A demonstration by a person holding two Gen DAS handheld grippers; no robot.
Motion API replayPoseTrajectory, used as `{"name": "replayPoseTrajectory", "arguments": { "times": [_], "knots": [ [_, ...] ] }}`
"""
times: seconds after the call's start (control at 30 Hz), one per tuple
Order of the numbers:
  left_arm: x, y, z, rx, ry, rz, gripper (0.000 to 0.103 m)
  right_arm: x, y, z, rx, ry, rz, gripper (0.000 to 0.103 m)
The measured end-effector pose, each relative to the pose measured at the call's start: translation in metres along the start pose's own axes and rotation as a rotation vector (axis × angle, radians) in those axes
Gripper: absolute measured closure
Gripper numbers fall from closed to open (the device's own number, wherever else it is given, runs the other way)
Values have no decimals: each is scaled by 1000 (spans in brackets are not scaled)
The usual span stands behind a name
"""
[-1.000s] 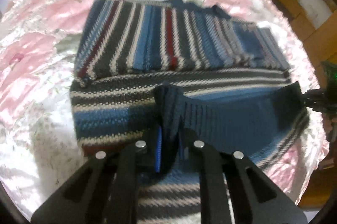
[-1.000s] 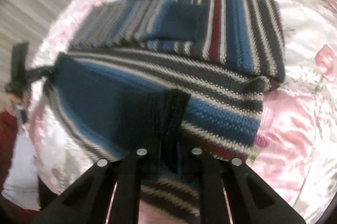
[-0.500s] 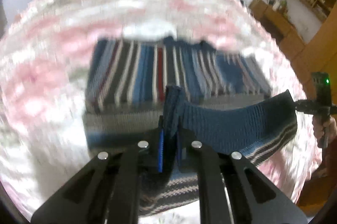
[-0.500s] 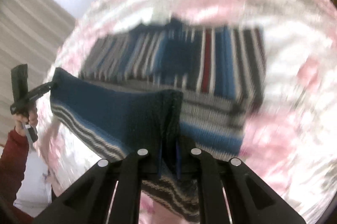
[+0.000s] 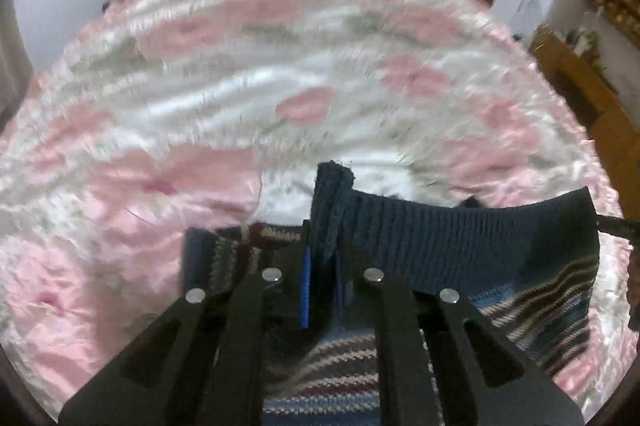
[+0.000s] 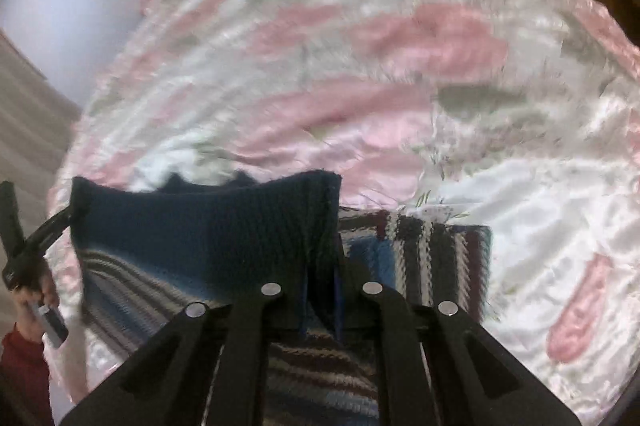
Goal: Fold small clothes
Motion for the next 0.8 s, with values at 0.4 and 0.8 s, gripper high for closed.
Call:
{"name": "replayPoseTrajectory", "arguments": {
  "times": [0.4, 0.8],
  "knots": [
    [40, 24, 26, -51, -19, 70, 71, 38, 23, -20, 62, 16, 61, 74],
    [-85, 125, 74, -81, 17, 118, 31, -65, 159, -13, -75, 5, 119, 47]
  ]
}}
Point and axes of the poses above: each gripper's, at about its wrist camera, not at the fingertips, and x roughly the way its jaws point, z to its left, y to its underside, the point moved 7 cm from there along x, roughly the way its jaws point, and after that the axes turned 8 degrees about -x, right-handed, at the moved point
